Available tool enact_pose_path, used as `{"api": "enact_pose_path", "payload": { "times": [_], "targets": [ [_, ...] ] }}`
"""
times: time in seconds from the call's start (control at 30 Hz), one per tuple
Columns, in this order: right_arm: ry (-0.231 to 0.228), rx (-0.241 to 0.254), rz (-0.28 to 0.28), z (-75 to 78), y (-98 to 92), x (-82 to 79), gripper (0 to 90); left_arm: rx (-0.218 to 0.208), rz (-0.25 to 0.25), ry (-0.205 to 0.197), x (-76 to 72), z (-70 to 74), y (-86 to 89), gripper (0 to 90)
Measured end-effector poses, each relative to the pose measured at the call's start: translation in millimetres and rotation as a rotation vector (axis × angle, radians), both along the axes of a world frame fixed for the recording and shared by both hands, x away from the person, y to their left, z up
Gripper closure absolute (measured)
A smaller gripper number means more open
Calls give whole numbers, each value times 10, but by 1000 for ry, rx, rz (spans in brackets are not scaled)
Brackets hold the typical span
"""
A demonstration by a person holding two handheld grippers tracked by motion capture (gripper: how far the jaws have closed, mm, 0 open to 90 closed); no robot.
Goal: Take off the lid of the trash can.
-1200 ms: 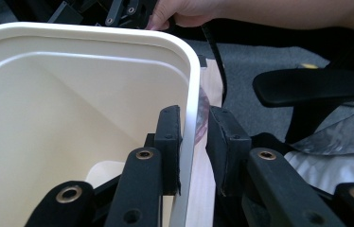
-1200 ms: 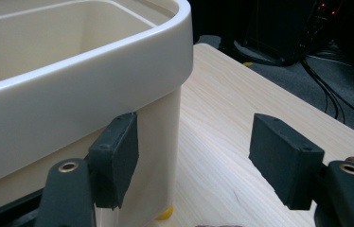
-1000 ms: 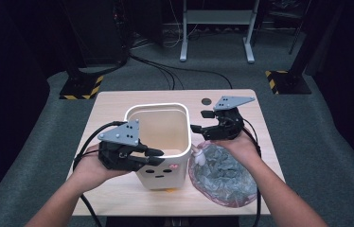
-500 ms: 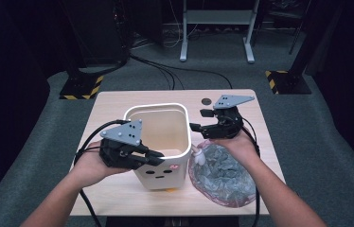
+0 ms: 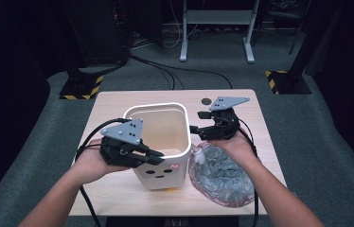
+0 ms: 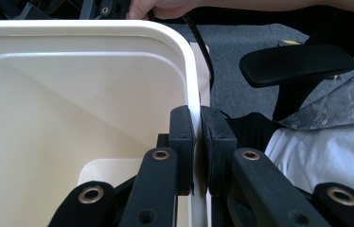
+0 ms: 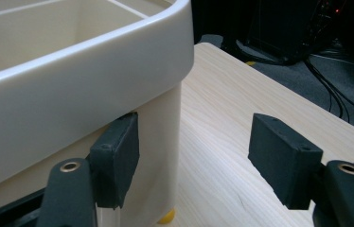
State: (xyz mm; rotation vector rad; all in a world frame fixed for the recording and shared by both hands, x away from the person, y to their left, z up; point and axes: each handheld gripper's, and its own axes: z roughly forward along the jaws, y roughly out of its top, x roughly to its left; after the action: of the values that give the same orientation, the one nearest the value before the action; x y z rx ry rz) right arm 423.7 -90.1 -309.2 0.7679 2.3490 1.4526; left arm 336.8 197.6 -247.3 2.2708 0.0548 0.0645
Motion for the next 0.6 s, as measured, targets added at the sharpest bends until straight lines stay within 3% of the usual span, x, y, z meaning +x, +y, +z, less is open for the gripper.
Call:
{"api": "enact_pose_path", "payload": {
  "times": [0.13, 0.3, 0.6],
  "targets": [
    [-15, -14, 3, 20, 26, -4, 333, -17, -6, -1, 3, 2, 39, 839],
    [-22, 14, 1, 68, 11, -25, 334, -48, -30, -5, 17, 12, 91, 839],
    [-37, 17, -2, 132, -14, -44, 334, -30, -44, -23, 25, 95, 90, 838]
  ]
}}
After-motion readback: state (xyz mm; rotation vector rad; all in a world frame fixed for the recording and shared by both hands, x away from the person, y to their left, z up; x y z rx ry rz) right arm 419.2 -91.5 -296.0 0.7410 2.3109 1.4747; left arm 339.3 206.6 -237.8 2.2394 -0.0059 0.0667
